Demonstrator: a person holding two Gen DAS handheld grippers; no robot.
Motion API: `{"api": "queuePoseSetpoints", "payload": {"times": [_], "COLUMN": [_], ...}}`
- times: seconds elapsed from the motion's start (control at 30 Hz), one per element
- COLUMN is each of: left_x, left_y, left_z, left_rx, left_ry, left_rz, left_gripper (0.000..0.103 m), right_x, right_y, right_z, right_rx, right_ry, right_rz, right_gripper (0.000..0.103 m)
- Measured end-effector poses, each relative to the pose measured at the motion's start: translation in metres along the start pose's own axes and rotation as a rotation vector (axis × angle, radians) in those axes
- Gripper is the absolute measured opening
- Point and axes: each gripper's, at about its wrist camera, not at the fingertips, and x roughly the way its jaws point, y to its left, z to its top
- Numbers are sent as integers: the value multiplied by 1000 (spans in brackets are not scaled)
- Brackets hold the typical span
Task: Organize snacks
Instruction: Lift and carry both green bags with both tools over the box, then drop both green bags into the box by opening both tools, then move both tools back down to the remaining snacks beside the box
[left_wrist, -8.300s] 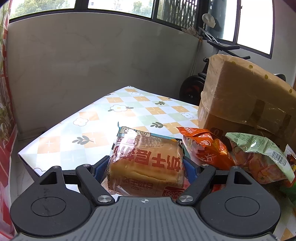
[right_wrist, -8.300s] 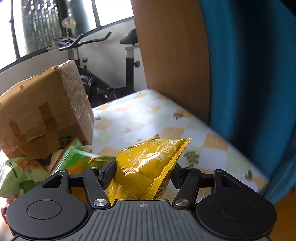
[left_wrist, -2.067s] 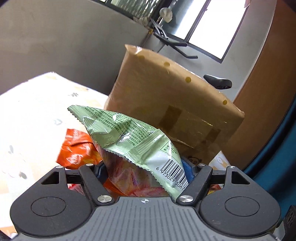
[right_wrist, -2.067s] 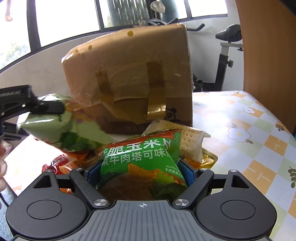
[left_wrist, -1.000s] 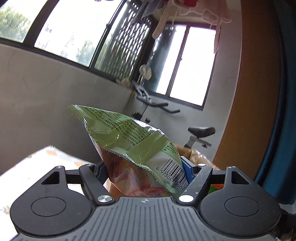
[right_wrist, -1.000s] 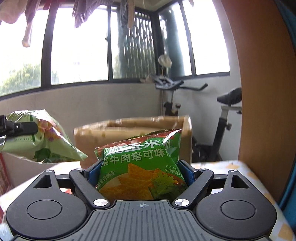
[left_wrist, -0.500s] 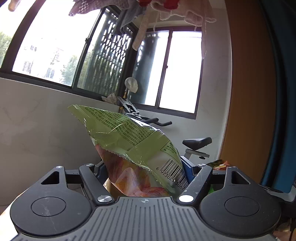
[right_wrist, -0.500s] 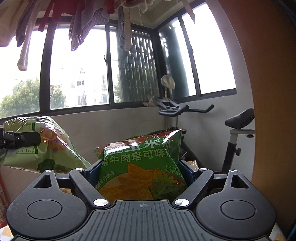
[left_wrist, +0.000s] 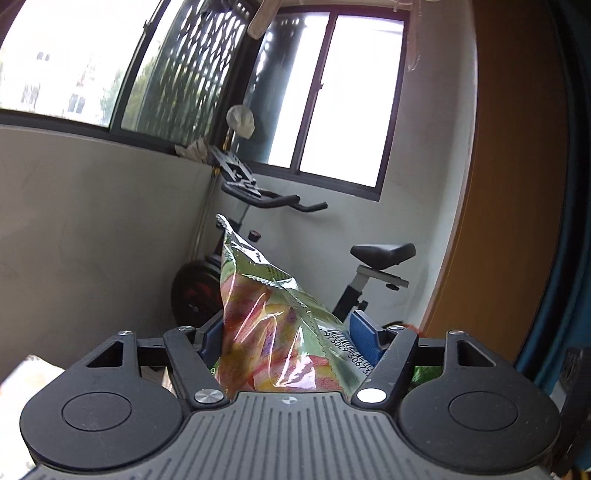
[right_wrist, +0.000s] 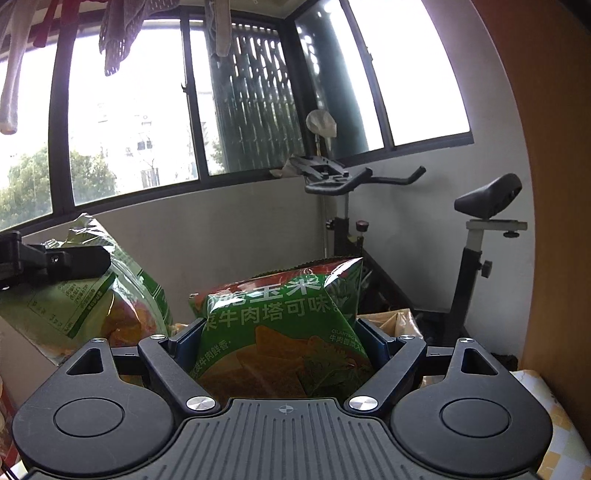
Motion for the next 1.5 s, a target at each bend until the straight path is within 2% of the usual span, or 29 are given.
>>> {"api": "queuePoseSetpoints", "payload": {"times": [0.03, 0.1, 0.27, 0.37, 0.4, 0.43, 0.47, 0.8, 1.0, 1.13, 1.37, 1.5], "left_x": [6, 19, 50, 57, 56, 53, 51, 11, -41, -78, -106, -107], "left_y": [4, 4, 8, 9, 10, 12, 14, 37, 43, 52, 72, 80], "left_z": [3, 6, 2, -6, -9, -11, -12, 4, 1, -18, -72, -104], "left_rx": [-8, 33, 77, 89, 88, 85, 78, -9, -29, -43, -131, -213], "left_ry": [8, 31, 130, 178, 183, 186, 188, 221, 194, 185, 287, 345], "left_rz": [1, 34, 21, 41, 52, 58, 60, 110, 141, 165, 231, 255], "left_gripper": [65, 64, 65, 72, 81, 89, 90, 90, 90, 90, 89, 89], "right_x": [4, 12, 24, 30, 31, 31, 30, -7, -49, -75, -105, -109], "right_y": [0, 0, 0, -2, -3, -4, -4, -13, -21, -24, -21, -20], "right_z": [-2, -3, -5, -9, -9, -10, -10, -8, -11, -19, -44, -67], "right_rx": [1, 3, 12, 20, 23, 27, 32, 78, 77, 72, 46, 26], "right_ry": [12, 28, 67, 111, 122, 129, 132, 98, 58, 39, 36, 79], "right_rz": [-1, -5, -39, -44, -47, -53, -53, -23, 5, 31, 44, 29], "right_gripper": [82, 82, 82, 84, 85, 87, 87, 88, 88, 88, 88, 88]}}
